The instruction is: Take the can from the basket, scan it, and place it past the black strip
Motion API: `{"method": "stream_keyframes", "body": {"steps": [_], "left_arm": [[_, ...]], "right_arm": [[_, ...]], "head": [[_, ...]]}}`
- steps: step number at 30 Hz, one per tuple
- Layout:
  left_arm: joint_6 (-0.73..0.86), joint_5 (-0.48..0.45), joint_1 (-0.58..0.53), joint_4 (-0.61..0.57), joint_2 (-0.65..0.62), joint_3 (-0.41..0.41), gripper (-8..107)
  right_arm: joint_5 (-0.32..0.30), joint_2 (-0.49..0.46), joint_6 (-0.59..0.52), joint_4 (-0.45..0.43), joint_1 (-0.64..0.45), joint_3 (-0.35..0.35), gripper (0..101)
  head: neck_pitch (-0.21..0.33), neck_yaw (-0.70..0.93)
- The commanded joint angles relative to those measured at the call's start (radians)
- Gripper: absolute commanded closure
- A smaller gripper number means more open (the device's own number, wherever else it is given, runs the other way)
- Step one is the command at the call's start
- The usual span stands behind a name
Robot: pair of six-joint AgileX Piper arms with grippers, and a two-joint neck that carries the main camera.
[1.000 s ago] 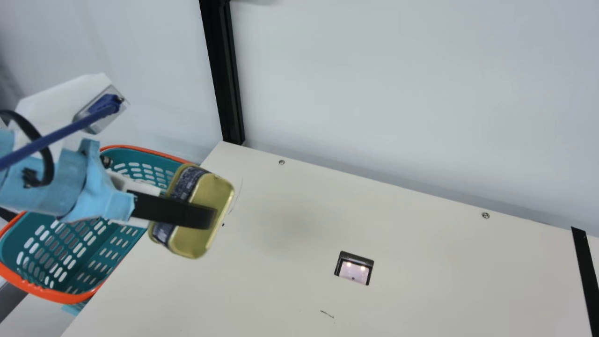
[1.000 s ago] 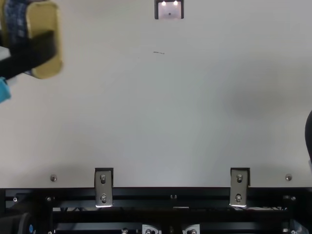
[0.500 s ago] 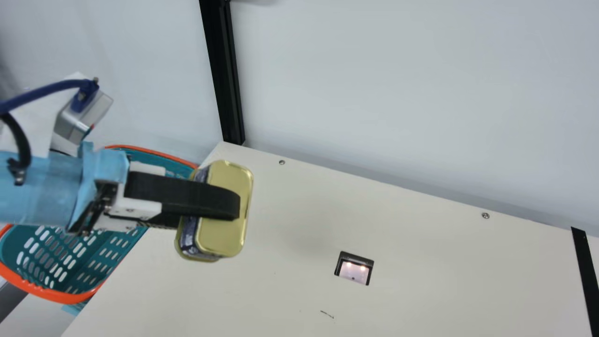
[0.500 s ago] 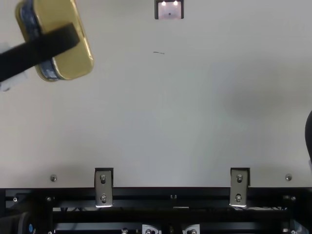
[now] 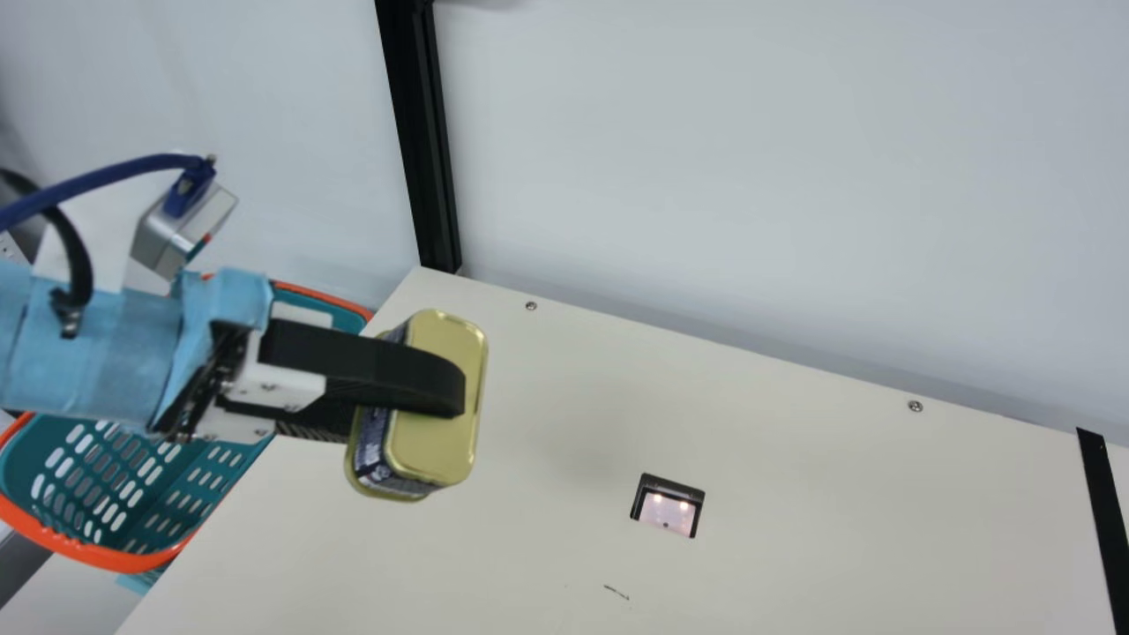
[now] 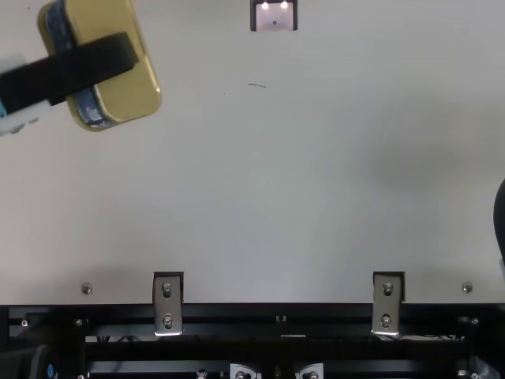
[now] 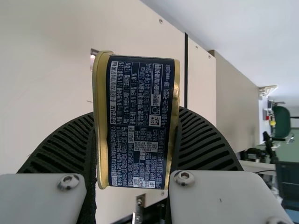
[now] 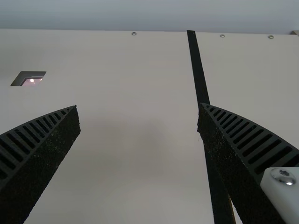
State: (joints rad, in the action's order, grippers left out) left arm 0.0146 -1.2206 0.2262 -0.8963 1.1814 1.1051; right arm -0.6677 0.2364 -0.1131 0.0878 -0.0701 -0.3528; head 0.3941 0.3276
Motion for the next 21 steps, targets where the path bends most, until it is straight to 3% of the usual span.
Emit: {"method": "stream_keyframes", "body": {"steps": [1,10,21], "left_arm": [[-0.095,0.001,-0.009,-0.010,0.032,0.026,89],[-0.292,0.001,-0.066,-0.013,0.150,0.122,89],[-0.392,0.001,-0.135,-0.083,0.204,0.118,89]], "right_arm": [[0.000,0.000,0.000,0.000,0.000,0.000,0],[0.000,0.000,0.000,0.000,0.000,0.000,0],[0.000,0.000,0.000,0.000,0.000,0.000,0]], "head": [[0.040,0.040],[0.040,0.040],[0.040,0.040]]}}
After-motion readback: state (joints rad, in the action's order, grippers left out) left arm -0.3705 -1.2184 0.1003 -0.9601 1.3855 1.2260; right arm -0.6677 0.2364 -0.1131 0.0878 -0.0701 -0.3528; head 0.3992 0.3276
